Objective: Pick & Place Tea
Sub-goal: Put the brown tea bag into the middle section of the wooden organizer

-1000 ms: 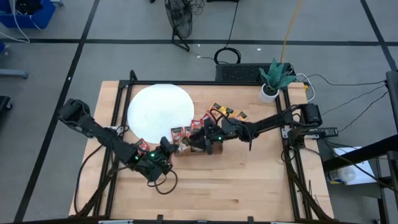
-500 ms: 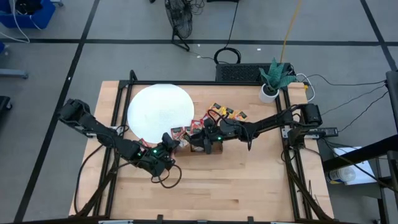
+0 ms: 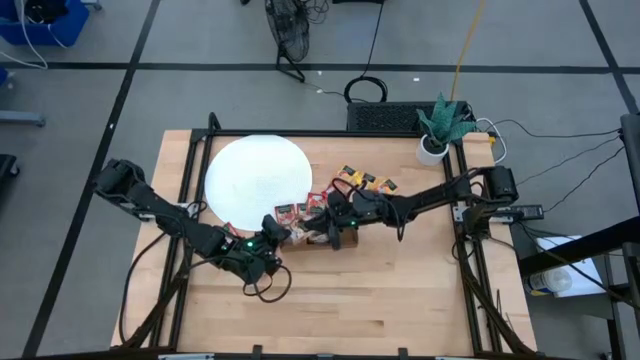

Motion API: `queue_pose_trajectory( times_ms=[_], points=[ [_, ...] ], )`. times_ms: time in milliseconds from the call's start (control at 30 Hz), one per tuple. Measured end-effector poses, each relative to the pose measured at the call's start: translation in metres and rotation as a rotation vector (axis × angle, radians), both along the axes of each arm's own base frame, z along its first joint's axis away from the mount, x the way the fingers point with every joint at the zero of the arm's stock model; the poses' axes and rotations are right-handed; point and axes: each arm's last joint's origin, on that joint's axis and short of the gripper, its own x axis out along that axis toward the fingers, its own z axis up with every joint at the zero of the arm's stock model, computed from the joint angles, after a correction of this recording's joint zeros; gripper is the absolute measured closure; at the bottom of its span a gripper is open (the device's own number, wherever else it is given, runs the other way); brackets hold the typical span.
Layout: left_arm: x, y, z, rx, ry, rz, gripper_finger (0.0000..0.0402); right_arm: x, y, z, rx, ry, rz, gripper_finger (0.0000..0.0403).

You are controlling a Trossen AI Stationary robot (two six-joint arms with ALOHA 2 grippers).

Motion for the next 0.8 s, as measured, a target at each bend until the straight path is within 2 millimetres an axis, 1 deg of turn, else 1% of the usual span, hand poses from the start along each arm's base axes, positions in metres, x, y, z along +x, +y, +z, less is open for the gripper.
queue_pose_trajectory(
  times_ms=[167, 267, 367, 600, 800],
  points=[
    [0.004, 0.003, 0.002, -0.101, -0.075, 0.062, 0.0361, 0.0, 0.012, 0.004, -0.078, -0.051, 0.005, 0.0402],
    [0.005, 0.002, 0.004, -0.162, -0.121, 0.074, 0.0338, 0.0, 0.017, 0.006, -0.12, -0.083, -0.003, 0.0403],
    [0.005, -0.003, 0.004, -0.206, -0.136, 0.057, 0.0325, -0.001, 0.019, 0.009, -0.15, -0.089, -0.021, 0.0403],
    [0.001, -0.011, 0.005, -0.227, -0.138, 0.021, 0.0321, -0.001, 0.018, 0.006, -0.19, -0.061, -0.067, 0.0403],
    [0.001, -0.029, 0.016, -0.375, -0.287, -0.012, 0.0321, -0.001, 0.017, 0.004, -0.227, -0.034, -0.11, 0.0403]
  ],
)
